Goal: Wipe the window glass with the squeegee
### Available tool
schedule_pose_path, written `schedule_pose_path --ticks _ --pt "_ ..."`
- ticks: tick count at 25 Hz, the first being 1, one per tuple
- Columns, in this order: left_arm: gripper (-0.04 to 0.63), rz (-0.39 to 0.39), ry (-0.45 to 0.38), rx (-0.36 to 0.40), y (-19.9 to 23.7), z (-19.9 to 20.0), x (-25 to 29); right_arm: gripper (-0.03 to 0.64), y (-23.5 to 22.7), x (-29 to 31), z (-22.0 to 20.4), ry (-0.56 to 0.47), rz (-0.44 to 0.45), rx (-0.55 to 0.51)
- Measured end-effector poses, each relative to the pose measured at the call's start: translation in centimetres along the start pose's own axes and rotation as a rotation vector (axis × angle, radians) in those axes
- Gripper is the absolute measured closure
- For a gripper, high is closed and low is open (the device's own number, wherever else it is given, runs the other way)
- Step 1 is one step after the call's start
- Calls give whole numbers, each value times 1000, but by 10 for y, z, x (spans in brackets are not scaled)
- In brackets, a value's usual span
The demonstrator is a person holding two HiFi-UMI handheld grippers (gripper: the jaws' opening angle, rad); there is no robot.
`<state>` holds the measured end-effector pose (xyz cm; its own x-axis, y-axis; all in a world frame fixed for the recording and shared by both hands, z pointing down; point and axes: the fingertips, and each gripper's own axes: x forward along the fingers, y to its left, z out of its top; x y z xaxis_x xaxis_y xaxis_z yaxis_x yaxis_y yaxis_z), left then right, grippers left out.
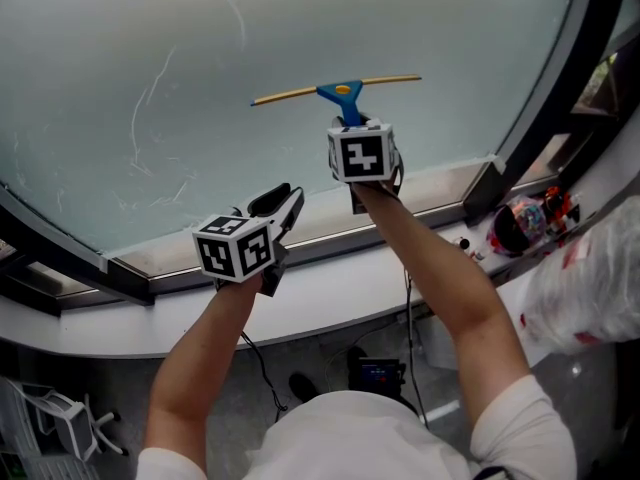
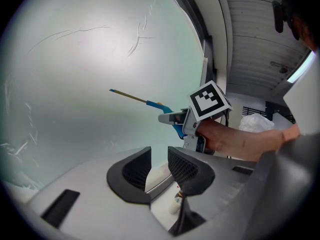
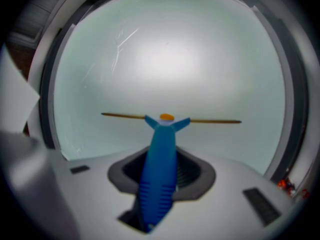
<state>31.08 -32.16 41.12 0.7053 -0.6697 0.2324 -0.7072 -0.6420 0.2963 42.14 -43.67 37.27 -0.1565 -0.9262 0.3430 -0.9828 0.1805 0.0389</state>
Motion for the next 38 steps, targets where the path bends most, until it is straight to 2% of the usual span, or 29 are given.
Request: schedule_pose_path --ticks 26,38 --pt "469 14 104 -92 12 -75 19 483 2 33 -94 67 7 -22" --pt "469 14 150 -119 19 -102 32 483 1 40 -111 13 -20 -90"
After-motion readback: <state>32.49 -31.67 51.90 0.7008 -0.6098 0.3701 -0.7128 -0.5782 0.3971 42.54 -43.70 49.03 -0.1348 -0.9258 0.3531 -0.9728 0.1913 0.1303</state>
